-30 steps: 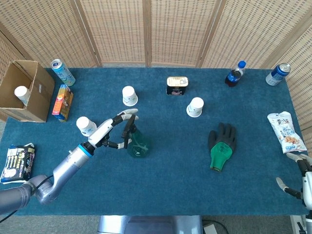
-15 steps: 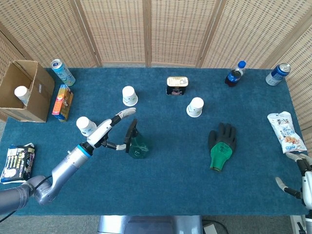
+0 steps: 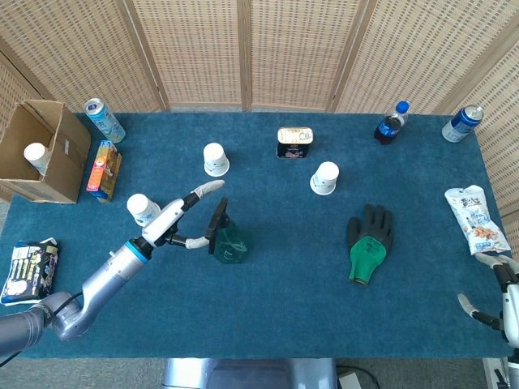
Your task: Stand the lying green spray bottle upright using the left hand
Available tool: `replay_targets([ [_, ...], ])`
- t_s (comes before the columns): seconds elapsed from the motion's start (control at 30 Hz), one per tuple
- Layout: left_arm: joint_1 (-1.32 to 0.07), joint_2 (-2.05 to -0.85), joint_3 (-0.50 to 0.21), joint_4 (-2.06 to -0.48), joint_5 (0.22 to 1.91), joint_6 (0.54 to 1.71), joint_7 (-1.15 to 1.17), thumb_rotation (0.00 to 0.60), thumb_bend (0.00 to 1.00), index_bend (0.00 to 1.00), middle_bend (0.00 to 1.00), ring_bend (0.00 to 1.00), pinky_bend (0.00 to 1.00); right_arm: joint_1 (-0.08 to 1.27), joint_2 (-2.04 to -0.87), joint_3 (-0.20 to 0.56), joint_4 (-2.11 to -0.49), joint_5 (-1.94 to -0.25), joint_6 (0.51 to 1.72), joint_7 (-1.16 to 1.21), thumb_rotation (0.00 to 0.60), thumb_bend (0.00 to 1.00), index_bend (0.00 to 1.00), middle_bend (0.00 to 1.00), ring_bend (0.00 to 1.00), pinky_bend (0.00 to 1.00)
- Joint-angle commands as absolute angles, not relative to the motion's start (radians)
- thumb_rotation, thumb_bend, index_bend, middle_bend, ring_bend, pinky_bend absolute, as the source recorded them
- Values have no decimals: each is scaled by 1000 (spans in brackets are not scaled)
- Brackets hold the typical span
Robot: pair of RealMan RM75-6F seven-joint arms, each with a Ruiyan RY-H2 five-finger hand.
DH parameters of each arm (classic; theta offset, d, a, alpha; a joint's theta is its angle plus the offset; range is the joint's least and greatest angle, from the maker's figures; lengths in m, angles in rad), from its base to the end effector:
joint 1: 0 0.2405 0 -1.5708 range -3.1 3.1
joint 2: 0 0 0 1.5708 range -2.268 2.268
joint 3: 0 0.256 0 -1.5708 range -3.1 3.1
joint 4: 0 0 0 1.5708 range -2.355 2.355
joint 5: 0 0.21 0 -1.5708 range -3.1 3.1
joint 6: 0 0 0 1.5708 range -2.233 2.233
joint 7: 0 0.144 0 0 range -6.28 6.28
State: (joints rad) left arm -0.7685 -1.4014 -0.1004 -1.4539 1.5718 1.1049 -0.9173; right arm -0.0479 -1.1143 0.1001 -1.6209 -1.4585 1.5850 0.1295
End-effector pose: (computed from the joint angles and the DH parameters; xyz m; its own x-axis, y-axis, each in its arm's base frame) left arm -0.1274 0.3392 0.0342 -0.2888 0.5701 0.7691 0.7696 -0.3396 0.5407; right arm -0.3275 -0.1477 0.1825 0.2779 0.1135 0.9539 -0.9553 0.1368 0.2620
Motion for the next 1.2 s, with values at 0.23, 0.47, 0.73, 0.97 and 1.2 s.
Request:
replay_targets([
  [0.23, -726, -1336, -76, -1491, 1565, 1128, -890, 310, 233, 0, 0, 0, 1, -38, -1116, 100, -1624, -1462, 1572, 130, 600, 252, 236, 296, 178, 333],
  [0.47, -653, -1218, -44, -1561, 1524, 1148, -824, 423, 237, 30, 0, 0, 36, -12, -1110, 109, -1630, -1460, 1538, 134, 600, 252, 236, 296, 178, 333],
  [0.73, -540, -1021, 12, -1672, 1434, 1163, -616, 497, 363, 214, 107, 50, 111, 33, -1103, 131, -1631, -1434, 1483, 86, 600, 251, 240, 296, 177, 333],
  [0.97, -440, -892, 61, -1788, 1359, 1220, -330, 505, 362, 224, 146, 111, 195, 67, -1122, 150, -1607, -1418, 1469, -18, 600, 251, 250, 296, 171, 331],
  [1.2, -274, -829, 119, -1866, 1327, 1366, -176, 505, 364, 227, 146, 111, 195, 105, -1129, 157, -1596, -1419, 1445, -103, 600, 251, 257, 296, 164, 326],
])
